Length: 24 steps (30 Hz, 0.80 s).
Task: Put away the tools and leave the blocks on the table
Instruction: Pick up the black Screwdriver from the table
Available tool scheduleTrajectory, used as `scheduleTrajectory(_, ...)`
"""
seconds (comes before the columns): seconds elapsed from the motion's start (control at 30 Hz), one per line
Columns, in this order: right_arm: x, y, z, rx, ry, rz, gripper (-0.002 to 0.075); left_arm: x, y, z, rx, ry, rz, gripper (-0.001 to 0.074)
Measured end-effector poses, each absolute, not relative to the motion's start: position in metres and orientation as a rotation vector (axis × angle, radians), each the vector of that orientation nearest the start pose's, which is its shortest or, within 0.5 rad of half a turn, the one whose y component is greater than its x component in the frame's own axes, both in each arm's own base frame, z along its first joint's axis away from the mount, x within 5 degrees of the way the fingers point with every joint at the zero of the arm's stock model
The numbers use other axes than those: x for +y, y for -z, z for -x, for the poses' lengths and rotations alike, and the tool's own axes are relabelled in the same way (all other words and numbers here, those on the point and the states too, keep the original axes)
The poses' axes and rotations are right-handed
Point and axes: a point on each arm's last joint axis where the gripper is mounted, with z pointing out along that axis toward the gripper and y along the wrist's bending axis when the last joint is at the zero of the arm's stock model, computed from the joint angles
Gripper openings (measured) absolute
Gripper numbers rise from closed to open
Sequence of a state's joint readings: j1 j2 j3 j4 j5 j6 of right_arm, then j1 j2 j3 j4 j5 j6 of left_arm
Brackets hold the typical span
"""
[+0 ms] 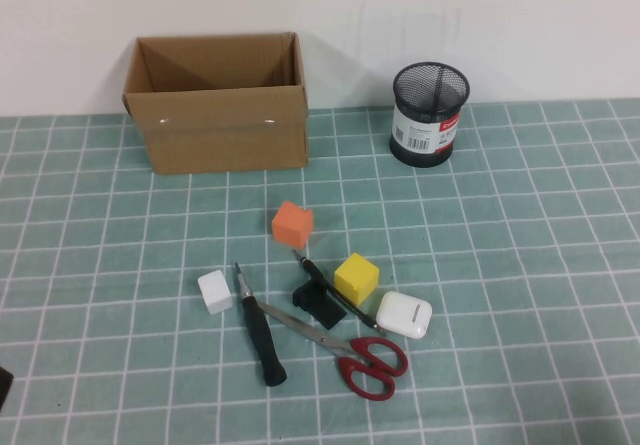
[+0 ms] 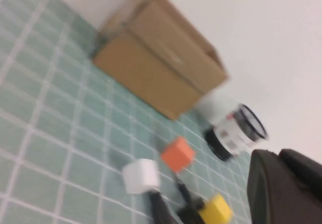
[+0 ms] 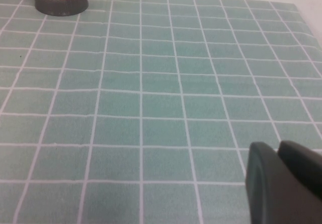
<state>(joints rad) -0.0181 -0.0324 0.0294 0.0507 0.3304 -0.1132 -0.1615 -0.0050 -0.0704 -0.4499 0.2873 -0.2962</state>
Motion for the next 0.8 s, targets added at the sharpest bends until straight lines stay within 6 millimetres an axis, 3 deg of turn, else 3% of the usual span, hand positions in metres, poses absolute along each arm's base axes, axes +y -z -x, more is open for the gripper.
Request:
scheduleTrajectory(0.17, 0.001, -0.175, -0.053, 1.81, 0.044, 0.054, -0.0007, -0.027, -0.263, -0.046, 1.878, 0.705, 0.244, -0.0004)
scheduleTrajectory(0.37, 0.001, -0.175, -0.053, 1.81, 0.044, 0.054, -0.0007, -0.035, -0.296, -0.067, 2.277, 0.604, 0.141, -0.0004)
scheduleTrajectory(0.57, 0.001, -0.175, -0.053, 1.81, 0.044, 0.054, -0.0007, -0.043, -0.297, -0.109, 2.541, 0.519, -0.002, -0.0004)
scheduleTrajectory(0.8, 0.001, -0.175, -0.053, 1.81, 0.044, 0.054, -0.0007, -0.055, -0.263, -0.159, 2.753, 0.534, -0.061, -0.0004)
